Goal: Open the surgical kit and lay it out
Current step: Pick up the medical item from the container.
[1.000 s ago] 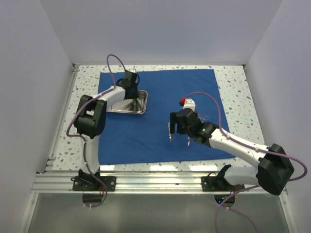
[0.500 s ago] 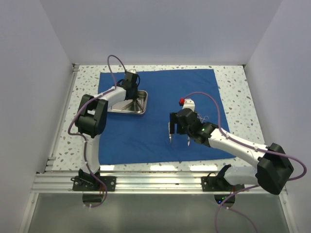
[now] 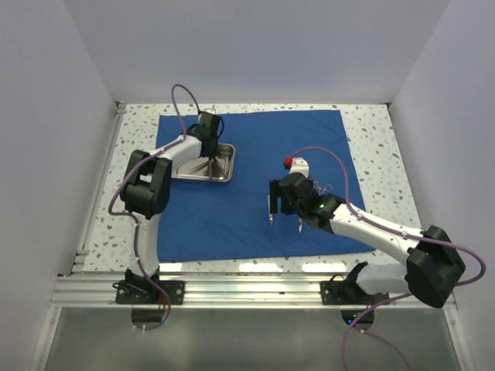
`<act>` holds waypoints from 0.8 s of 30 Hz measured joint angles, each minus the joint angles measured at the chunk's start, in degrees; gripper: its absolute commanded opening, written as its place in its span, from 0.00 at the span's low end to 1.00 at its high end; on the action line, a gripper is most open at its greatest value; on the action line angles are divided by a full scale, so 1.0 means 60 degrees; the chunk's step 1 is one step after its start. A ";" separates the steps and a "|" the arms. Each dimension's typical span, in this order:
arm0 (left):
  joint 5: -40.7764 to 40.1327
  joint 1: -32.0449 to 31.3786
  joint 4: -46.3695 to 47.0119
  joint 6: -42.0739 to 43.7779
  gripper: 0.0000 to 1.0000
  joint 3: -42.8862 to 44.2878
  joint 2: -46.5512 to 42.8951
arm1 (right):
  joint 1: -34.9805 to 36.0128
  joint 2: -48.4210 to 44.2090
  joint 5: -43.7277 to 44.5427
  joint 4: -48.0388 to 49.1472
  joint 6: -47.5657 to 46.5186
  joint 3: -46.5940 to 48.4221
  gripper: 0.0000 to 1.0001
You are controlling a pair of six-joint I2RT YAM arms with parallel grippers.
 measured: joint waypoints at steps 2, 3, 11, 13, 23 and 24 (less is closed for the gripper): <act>-0.0244 0.0000 -0.0310 0.0004 0.00 0.0321 0.0004 | 0.0000 0.0000 0.0004 0.0000 -0.0011 0.0000 0.83; -0.0339 0.0004 -0.0441 0.0018 0.00 0.0510 0.0004 | 0.0000 0.0000 0.0004 0.0000 -0.0025 0.0000 0.83; -0.0710 0.0033 -0.1089 0.0226 0.00 0.1698 -0.0033 | 0.0000 -0.0076 0.0004 -0.0004 -0.0066 0.0000 0.83; -0.0594 0.0047 -0.1224 0.0226 0.00 0.1730 -0.0193 | 0.0000 -0.0138 0.0004 -0.0004 -0.0069 0.0000 0.83; 0.1279 0.0066 -0.1351 0.0193 0.00 0.0506 -0.2973 | 0.0000 -0.0772 0.0007 -0.0004 -0.0131 0.0000 0.83; 0.1534 0.0062 -0.1297 0.0160 0.00 0.0259 -0.3388 | 0.0000 -0.0860 0.0007 -0.0015 -0.0135 0.0000 0.83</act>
